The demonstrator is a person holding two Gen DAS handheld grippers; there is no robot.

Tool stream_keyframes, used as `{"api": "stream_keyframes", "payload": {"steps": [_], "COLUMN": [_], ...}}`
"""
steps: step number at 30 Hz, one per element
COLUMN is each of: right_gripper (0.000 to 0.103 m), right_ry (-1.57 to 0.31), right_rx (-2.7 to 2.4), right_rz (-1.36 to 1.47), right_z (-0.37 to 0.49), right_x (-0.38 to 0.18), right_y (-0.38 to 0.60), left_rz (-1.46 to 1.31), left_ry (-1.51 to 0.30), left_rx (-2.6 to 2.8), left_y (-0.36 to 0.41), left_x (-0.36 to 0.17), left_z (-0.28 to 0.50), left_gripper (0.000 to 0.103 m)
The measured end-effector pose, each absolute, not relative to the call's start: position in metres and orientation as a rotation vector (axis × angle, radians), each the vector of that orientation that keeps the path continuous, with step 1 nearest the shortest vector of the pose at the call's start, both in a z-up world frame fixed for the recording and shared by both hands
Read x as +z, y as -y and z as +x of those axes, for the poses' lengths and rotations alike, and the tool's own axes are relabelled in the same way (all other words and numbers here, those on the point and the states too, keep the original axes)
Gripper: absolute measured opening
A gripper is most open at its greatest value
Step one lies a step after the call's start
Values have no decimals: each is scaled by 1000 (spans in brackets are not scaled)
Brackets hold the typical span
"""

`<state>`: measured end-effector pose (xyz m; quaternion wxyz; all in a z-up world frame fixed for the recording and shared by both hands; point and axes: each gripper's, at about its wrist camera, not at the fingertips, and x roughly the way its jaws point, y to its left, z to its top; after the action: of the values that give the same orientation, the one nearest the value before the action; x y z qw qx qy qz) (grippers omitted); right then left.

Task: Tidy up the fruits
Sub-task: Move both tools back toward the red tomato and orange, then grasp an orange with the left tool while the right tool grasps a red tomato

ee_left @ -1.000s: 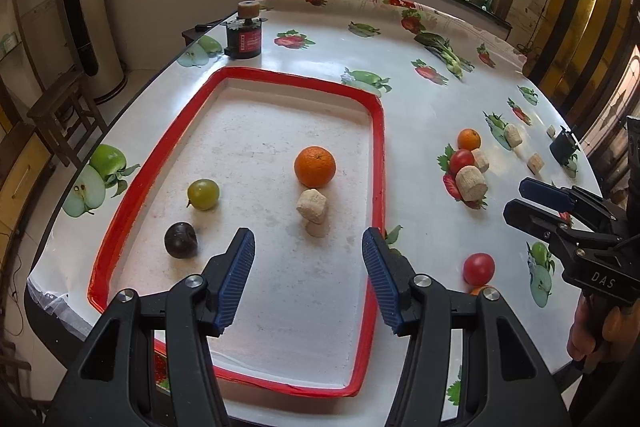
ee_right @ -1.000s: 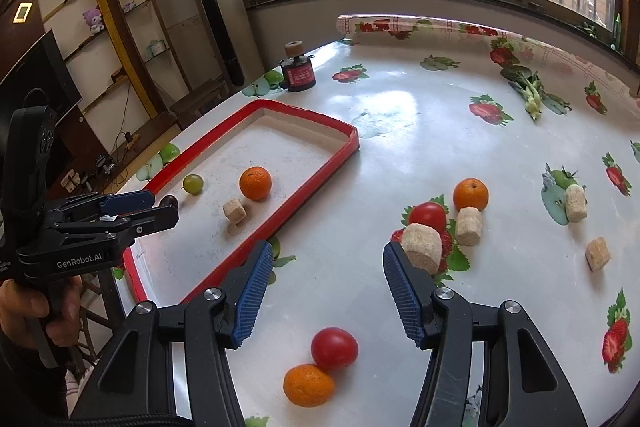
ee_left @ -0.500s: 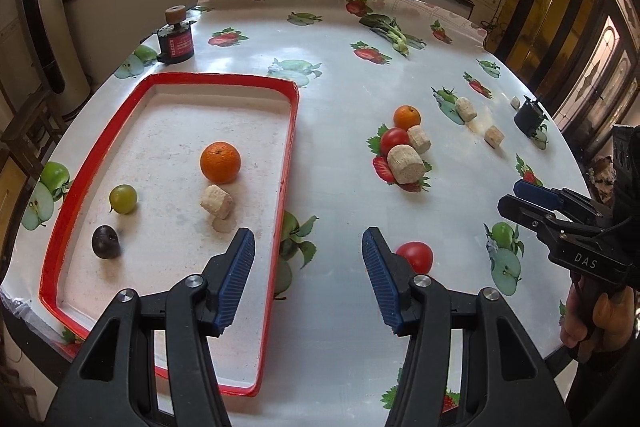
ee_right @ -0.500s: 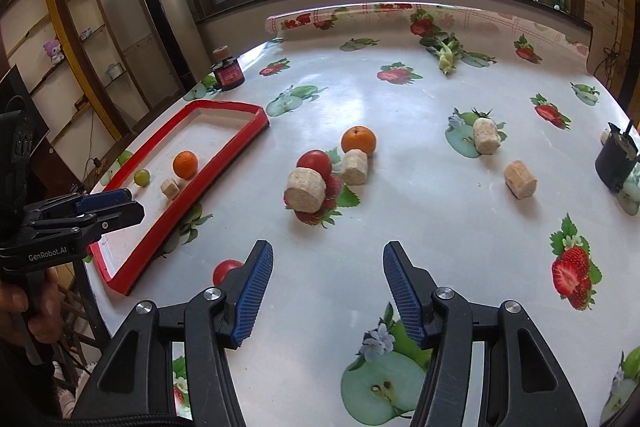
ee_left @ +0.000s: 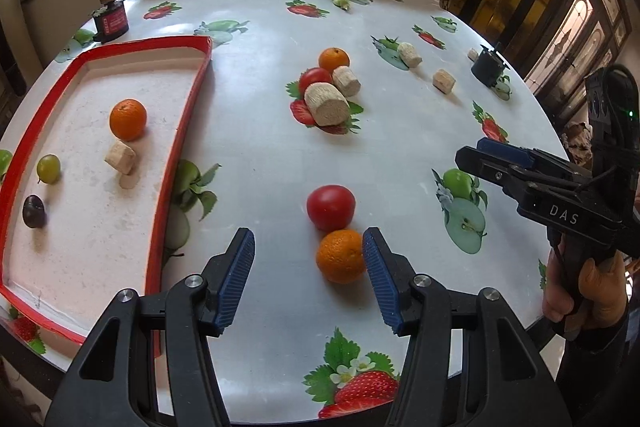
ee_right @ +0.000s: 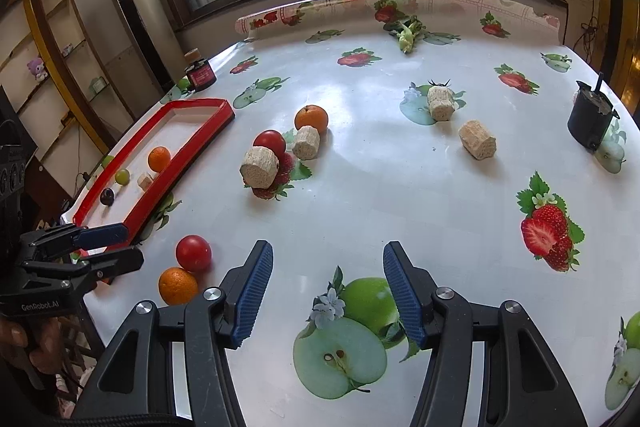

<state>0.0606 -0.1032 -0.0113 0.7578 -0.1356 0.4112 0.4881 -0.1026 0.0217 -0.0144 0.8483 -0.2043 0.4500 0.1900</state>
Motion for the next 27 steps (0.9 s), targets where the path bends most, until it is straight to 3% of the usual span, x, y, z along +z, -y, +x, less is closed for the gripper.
{"api": "stream_keyframes", "payload": {"steps": [7, 10, 23, 27], "right_gripper": [60, 60, 58, 51], "right_ry": [-883, -880, -912, -914], "right_rx": [1066, 1074, 1258, 1276], "right_rz": [-288, -291, -440, -483], "right_z": [58, 54, -9, -19], "right_x": [-7, -6, -32, -39], "right_y": [105, 102, 25, 6], "left_rz": [-427, -436, -456, -469], "left_ry": [-969, -966, -857, -834], "left_rx": [353, 321, 453, 476], "left_y": [-12, -15, -59, -68], "left_x": [-32, -38, 1, 6], "left_z": [-87, -87, -146, -155], "left_gripper": [55, 30, 30, 30]}}
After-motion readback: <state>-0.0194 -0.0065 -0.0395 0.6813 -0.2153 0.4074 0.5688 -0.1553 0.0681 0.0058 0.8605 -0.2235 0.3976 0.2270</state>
